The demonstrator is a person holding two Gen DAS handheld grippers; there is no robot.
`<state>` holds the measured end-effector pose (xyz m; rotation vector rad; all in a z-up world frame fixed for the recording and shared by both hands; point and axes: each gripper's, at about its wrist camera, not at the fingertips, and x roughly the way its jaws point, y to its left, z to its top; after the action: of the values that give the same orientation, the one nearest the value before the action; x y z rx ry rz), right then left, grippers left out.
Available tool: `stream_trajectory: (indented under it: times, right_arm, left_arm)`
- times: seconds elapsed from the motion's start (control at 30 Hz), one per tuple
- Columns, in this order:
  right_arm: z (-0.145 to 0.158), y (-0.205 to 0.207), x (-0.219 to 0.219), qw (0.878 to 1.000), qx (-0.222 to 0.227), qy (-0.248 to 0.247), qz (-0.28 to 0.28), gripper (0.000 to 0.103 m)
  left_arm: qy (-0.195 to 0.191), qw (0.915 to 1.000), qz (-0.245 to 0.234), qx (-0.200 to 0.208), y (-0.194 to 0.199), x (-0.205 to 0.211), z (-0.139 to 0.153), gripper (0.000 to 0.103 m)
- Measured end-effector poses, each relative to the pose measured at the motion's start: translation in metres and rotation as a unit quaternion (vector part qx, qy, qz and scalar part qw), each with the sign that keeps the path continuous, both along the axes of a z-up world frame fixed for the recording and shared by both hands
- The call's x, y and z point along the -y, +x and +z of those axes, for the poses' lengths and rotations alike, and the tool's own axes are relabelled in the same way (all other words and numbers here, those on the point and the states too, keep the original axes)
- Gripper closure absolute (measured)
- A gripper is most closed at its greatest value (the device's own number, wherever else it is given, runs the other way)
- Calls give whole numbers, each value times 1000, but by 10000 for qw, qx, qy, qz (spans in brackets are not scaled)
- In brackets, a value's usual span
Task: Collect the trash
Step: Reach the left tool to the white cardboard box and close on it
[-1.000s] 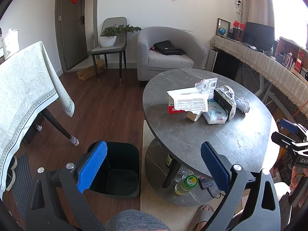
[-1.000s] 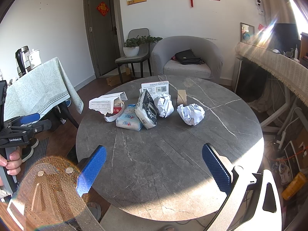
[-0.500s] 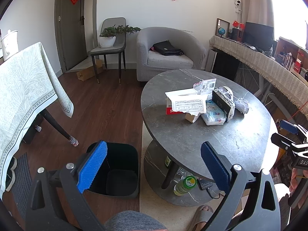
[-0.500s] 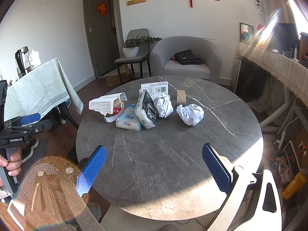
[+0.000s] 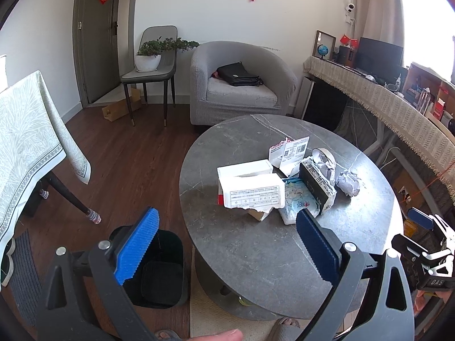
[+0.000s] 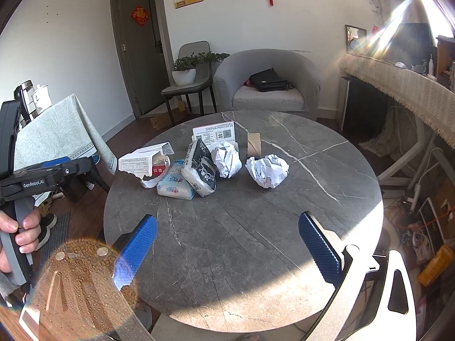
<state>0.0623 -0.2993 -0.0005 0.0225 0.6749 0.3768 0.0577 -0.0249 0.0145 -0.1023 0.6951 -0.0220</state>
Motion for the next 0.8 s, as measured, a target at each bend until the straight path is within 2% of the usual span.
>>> stream_trajectory:
  times: [0.1, 0.37, 0.53, 0.8]
  right_arm:
    - [-3, 5, 3, 10000, -45, 33, -9, 3]
    - [-4, 16, 7, 9999, -135, -7, 25, 3]
    - [-3, 28, 9, 9998, -171, 19, 55, 3]
    - [-3, 45, 3, 9997, -189, 58, 164, 3]
  left_arm:
    - [-118, 9999, -71, -20, 17, 5, 4, 4]
    - [-45, 9993, -135, -340, 64, 19, -2, 5]
    - [-53, 9977, -85, -671, 93, 18, -13, 14]
    - [-248, 9937, -29, -1096, 123, 14, -41, 17]
